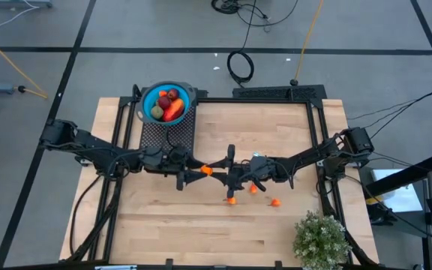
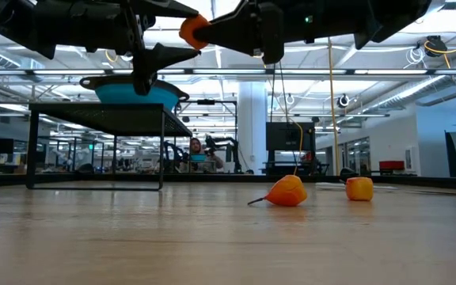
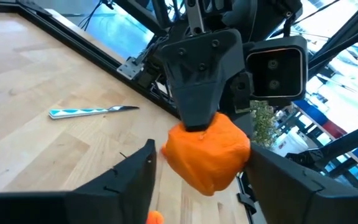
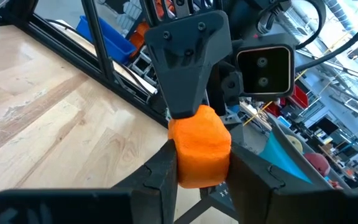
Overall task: Pick & Place Fruit
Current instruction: Put the orange into the blue strainer bowl on the shelf
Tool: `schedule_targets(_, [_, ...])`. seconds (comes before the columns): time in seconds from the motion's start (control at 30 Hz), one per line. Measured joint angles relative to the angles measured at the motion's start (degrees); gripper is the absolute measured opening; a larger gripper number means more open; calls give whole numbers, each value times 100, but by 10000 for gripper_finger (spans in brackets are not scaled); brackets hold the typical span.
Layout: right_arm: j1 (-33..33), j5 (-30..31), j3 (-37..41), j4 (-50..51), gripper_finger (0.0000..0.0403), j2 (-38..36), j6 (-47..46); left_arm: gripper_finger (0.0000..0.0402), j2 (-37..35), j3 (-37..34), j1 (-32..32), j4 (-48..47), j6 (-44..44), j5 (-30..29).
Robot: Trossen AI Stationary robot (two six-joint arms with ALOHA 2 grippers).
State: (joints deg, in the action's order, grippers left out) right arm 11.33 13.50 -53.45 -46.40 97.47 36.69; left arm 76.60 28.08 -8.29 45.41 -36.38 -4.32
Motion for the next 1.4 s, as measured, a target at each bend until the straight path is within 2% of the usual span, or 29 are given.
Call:
schedule_targets(0.3, [-2, 0, 0, -8, 107, -4, 0, 163, 0, -2, -2, 126, 161, 86])
schedule_targets(0.47, [0, -9, 0, -8, 107, -4, 0, 137, 2, -7, -2, 139, 164, 127])
schedule_targets(0.77, [2, -21, -2, 119, 134, -4, -138, 139, 2, -7, 0, 27, 169, 133])
schedule_targets(1.13, [20, -19, -7, 313, 210, -4, -127, 140, 4, -7, 7, -170, 149, 103])
schedule_targets(1.4, [232, 515, -7, 454, 233, -11, 207, 140, 4, -7, 7, -331, 136, 89])
